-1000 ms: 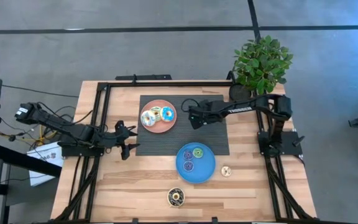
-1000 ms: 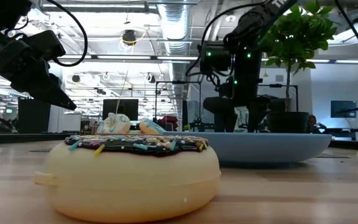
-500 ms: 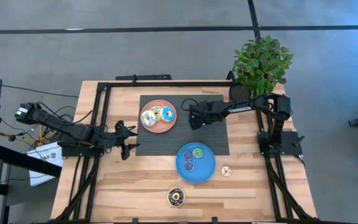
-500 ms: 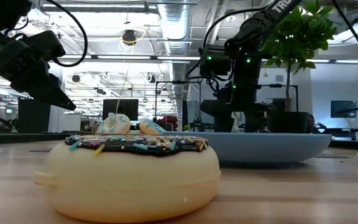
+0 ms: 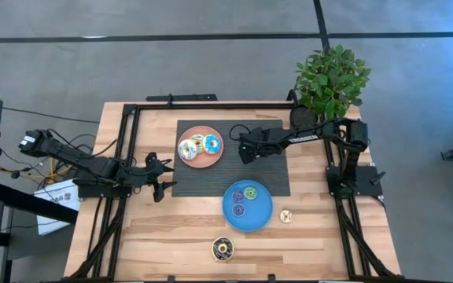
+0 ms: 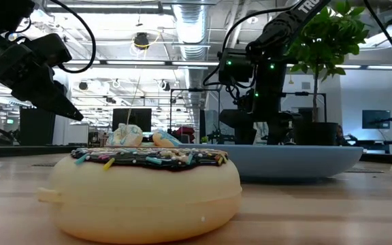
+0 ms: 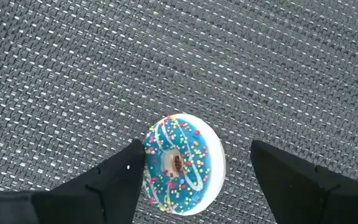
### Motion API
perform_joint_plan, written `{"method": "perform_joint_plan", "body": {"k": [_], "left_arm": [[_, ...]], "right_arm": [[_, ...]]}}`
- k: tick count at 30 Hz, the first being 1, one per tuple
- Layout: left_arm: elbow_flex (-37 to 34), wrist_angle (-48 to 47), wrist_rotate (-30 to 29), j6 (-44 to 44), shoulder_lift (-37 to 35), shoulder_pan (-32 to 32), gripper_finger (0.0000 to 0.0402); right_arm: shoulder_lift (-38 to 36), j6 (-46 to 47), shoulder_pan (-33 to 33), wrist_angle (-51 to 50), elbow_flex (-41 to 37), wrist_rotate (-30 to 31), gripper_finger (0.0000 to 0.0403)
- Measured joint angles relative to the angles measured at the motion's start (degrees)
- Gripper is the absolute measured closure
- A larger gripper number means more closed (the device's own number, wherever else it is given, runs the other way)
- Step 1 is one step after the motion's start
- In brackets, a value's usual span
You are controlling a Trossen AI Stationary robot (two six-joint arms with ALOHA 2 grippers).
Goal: Pick & Place donuts
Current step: Put the small blue donut into the blue plate
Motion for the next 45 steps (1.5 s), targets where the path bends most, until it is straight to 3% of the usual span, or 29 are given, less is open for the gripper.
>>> {"method": "perform_joint_plan", "body": {"k": [15, 34, 45], "left_arm": [[0.00, -0.02, 0.02, 0.00, 0.00, 0.00, 0.0152], [0.00, 0.09, 0.07, -0.55, 0.00, 0.00, 0.0152], [0.00, 0.09, 0.07, -0.68, 0.00, 0.00, 0.0152]], "right_arm": [[-2.27, 0.02, 0.76, -1.23, -0.11, 2.82, 0.0123], [-0.74, 0.18, 0.76, -2.65, -0.07, -1.39, 0.0125], [-0.74, -0.04, 0.69, -2.93, -0.07, -2.73, 0.0208]]}}
